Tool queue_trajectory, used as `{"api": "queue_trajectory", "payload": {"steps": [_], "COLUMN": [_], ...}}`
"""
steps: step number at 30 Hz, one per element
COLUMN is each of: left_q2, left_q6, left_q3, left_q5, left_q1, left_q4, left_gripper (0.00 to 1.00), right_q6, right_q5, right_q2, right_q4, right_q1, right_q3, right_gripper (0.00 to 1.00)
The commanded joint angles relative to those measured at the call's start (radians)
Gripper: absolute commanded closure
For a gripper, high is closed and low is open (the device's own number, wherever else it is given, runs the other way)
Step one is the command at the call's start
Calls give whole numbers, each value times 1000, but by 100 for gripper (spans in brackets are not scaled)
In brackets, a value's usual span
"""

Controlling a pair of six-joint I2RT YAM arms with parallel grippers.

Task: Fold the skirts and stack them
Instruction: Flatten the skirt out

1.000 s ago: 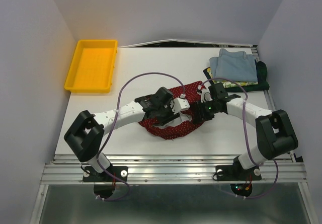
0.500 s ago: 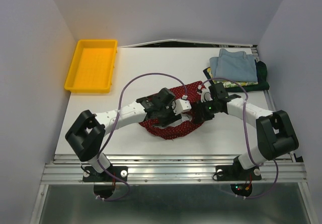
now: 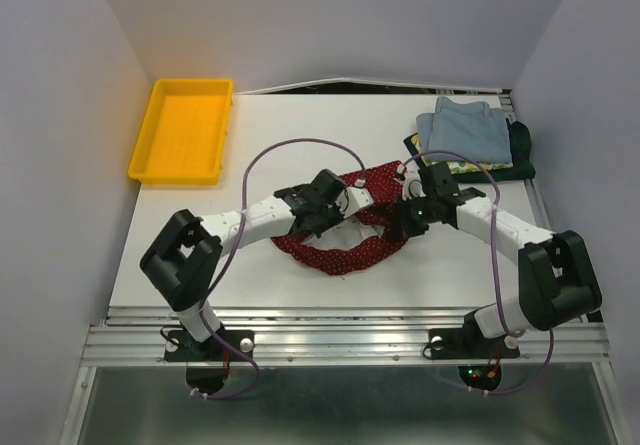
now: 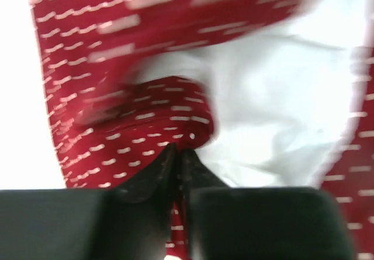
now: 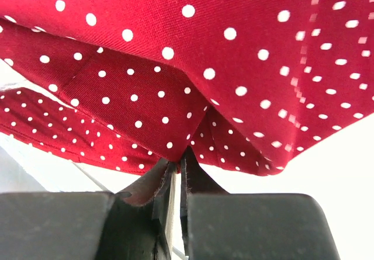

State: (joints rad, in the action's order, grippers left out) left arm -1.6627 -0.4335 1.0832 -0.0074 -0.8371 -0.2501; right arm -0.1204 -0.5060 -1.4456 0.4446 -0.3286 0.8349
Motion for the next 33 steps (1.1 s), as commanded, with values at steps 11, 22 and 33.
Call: {"api": "queue_trajectory", "payload": {"steps": [11,22,33], "left_q2": [311,273,218], "left_q6": [-71,-51,-67], "left_q3": [123,0,3], "left_q5": [157,296,245], "left_q1": [224,213,213], "left_q4": [-130,-166,-150], "left_gripper": [98,74,57], "right_q6": [91,149,160], "right_q5": [190,50,67], "right_q2": [94,17,17], "right_q4": [138,192,192], "right_q1": [13,13,13], "right_q3": [214,228,217], "right_gripper": [99,99,99]}}
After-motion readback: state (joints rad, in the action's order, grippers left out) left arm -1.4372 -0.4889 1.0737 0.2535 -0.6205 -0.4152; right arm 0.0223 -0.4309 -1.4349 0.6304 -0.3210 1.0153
